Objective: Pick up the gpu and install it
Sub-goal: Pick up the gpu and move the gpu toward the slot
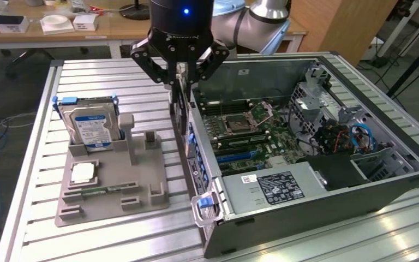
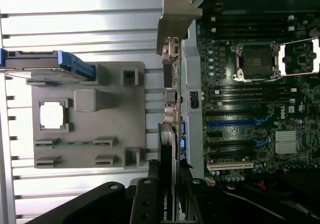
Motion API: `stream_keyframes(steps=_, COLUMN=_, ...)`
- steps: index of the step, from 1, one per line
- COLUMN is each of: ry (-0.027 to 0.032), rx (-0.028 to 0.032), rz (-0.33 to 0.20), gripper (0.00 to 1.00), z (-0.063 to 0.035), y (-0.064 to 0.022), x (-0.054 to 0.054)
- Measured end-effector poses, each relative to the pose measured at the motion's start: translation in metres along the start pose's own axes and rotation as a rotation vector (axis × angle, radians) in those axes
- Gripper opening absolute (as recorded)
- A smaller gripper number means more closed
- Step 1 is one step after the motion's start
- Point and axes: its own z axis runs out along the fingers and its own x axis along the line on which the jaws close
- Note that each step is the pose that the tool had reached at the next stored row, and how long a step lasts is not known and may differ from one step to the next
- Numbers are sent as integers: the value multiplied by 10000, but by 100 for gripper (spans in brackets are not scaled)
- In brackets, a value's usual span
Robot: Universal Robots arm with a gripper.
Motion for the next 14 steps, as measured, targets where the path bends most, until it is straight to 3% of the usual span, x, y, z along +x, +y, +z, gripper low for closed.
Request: stream_keyframes(steps=14, ry=1, rx=0, rz=0, gripper=26, z=6, y=16, x=-215)
